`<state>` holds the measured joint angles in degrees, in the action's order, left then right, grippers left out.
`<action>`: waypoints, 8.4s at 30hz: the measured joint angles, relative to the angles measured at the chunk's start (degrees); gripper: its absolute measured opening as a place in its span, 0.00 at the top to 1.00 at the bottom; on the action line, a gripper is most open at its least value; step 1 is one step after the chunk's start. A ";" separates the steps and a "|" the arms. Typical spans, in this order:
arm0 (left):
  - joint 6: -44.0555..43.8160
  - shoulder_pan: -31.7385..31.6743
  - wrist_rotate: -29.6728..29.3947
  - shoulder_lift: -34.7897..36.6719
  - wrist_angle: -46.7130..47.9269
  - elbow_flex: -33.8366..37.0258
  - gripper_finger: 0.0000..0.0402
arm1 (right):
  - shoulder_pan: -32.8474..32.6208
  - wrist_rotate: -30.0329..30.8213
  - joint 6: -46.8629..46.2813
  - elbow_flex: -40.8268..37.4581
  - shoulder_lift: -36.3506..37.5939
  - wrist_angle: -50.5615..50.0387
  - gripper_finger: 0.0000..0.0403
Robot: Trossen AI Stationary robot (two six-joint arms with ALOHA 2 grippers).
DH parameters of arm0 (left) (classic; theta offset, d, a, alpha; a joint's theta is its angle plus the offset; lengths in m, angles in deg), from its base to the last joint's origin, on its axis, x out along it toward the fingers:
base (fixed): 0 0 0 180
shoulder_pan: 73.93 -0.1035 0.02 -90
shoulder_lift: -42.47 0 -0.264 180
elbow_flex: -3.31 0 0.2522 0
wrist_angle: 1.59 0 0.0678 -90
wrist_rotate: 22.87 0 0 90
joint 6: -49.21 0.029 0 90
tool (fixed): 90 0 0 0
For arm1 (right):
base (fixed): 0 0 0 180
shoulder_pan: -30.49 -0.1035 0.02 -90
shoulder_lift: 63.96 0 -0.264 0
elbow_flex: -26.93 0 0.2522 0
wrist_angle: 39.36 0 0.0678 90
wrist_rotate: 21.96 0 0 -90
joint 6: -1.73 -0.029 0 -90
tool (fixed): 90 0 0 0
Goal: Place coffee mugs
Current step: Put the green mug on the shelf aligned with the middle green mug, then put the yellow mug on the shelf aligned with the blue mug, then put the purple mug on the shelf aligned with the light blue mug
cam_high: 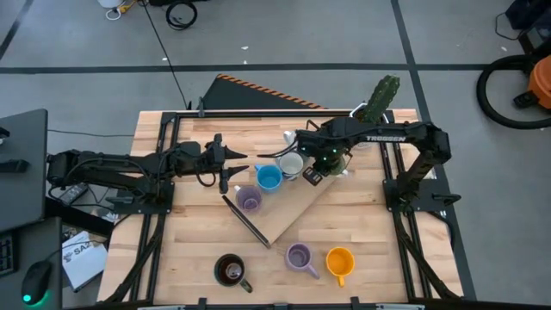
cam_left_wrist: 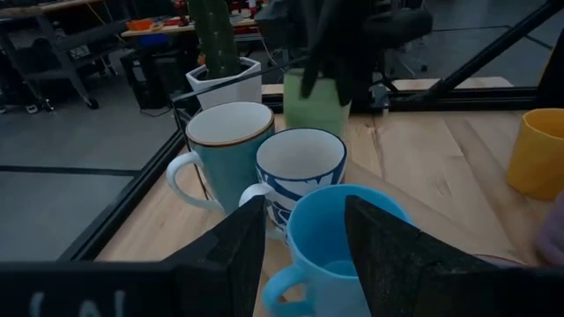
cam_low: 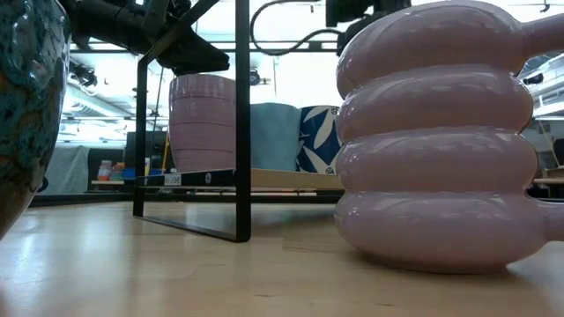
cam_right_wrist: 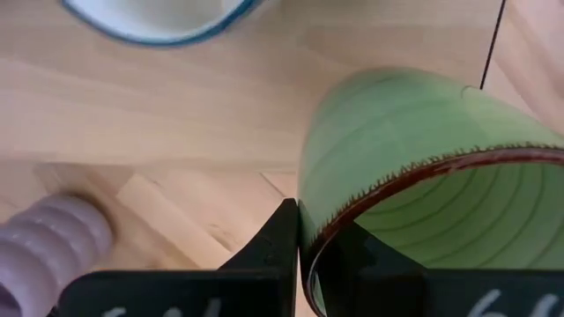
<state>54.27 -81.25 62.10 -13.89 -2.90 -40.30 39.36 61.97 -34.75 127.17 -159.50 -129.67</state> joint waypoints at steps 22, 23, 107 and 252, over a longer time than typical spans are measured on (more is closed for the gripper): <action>0.34 0.00 -0.02 -0.01 0.87 0.00 0.60 | 5.70 -1.50 3.92 0.01 -3.68 1.56 0.83; 0.34 0.00 -0.02 0.00 1.06 0.00 0.60 | 5.97 -1.51 3.99 0.01 -3.68 1.60 0.82; 2.09 -0.32 -2.67 -0.04 5.47 0.00 0.60 | -41.76 -5.77 -47.94 6.87 -15.71 11.19 0.59; -3.33 -0.09 -2.60 -0.02 13.74 0.00 0.60 | -16.95 15.72 -1.23 19.24 -17.75 -7.08 0.69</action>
<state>50.94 -81.33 59.49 -13.91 10.83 -40.30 22.41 77.69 -35.98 146.42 -177.26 -136.75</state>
